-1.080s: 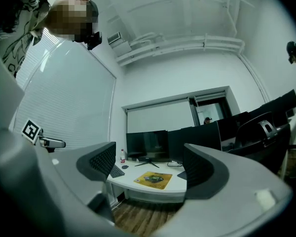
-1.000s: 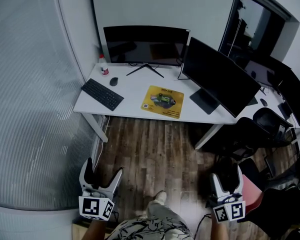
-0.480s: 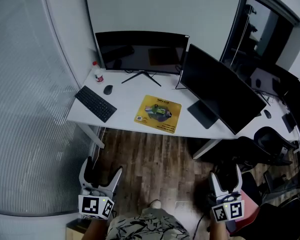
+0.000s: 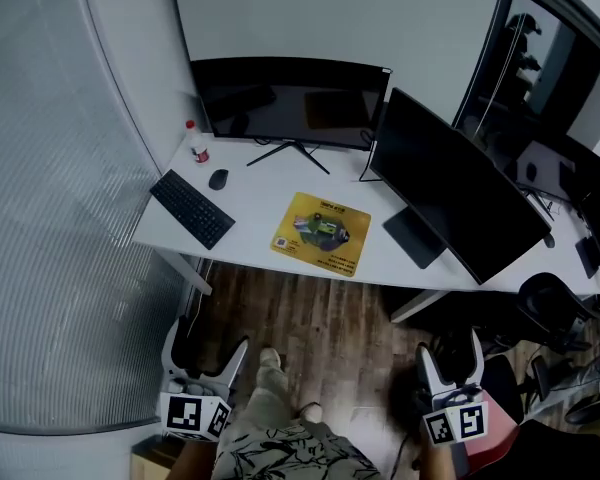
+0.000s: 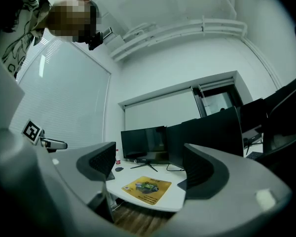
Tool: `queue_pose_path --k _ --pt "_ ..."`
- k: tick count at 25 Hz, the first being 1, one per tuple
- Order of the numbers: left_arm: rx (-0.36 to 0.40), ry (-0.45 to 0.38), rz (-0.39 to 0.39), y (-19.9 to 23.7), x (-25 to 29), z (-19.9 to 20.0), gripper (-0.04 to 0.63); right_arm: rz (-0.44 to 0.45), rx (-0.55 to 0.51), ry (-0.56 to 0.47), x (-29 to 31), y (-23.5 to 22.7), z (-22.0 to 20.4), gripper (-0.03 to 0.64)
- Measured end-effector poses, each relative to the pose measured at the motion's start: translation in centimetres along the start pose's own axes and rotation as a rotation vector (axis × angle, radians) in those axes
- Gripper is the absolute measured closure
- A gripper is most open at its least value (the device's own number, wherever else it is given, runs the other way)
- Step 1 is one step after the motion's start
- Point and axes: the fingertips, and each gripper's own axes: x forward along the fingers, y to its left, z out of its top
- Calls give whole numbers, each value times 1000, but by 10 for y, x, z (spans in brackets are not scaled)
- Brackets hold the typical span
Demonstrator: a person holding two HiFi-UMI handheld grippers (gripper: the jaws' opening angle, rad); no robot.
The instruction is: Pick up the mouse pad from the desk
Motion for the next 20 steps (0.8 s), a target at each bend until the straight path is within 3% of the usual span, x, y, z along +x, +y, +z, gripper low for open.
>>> queue_pose_path --k 8,20 --pt "-11 -1 -23 28 65 -2 109 -25 -19 10 58 -10 -9 196" --pt "-12 -17 -115 88 211 23 106 -105 -44 -19 185 -19 -1 196"
